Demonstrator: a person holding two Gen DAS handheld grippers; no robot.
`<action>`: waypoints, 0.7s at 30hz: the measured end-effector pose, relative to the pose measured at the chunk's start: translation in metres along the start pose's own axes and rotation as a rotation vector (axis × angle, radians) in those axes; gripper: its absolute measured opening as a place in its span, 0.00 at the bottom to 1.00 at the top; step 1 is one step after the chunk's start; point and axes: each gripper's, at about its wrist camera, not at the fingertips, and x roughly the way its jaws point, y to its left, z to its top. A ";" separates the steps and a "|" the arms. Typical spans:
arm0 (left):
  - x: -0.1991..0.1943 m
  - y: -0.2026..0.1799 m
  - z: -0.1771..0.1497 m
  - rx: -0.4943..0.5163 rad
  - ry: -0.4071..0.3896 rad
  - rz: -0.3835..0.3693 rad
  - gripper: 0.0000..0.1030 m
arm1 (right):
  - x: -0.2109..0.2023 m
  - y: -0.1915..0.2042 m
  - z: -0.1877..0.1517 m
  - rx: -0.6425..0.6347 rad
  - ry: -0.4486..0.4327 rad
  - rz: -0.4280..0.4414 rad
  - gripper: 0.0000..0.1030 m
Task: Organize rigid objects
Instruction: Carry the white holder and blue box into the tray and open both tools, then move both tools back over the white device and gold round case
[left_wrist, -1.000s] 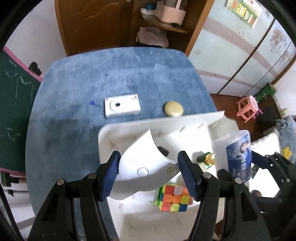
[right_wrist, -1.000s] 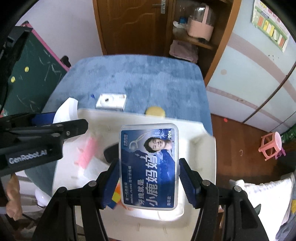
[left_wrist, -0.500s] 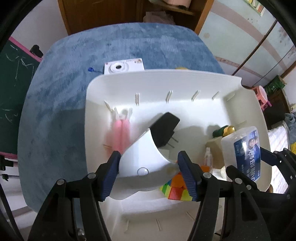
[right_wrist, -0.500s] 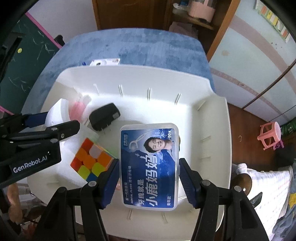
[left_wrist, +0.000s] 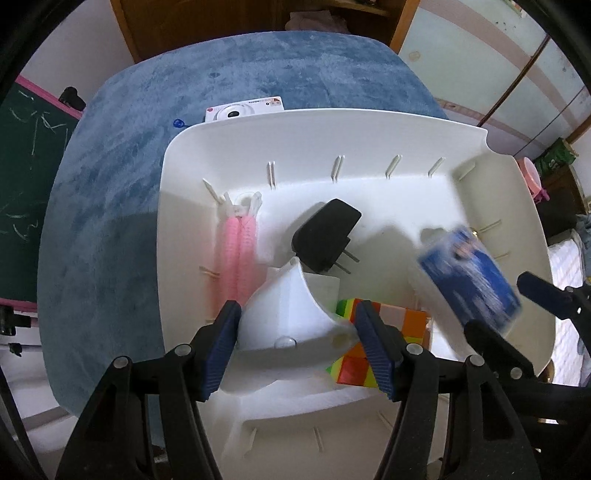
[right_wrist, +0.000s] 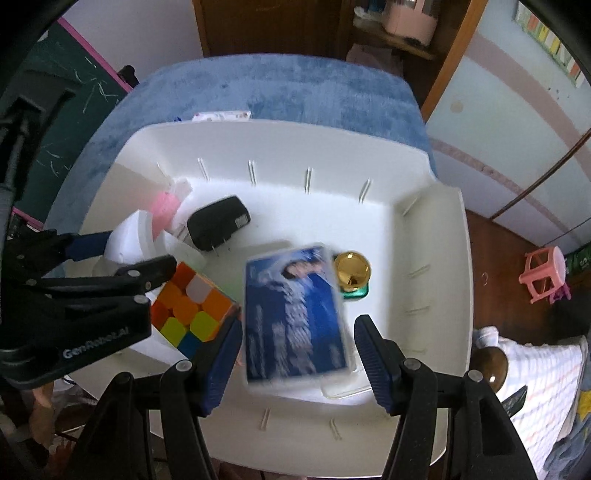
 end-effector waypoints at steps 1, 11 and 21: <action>-0.002 0.000 0.001 -0.003 -0.002 -0.001 0.67 | -0.003 0.001 0.001 -0.009 -0.012 -0.017 0.62; -0.040 0.013 0.013 -0.044 -0.085 0.014 0.83 | -0.045 0.000 0.014 -0.011 -0.146 0.008 0.62; -0.099 0.034 0.044 -0.065 -0.235 0.086 0.86 | -0.100 -0.012 0.059 0.049 -0.284 0.051 0.62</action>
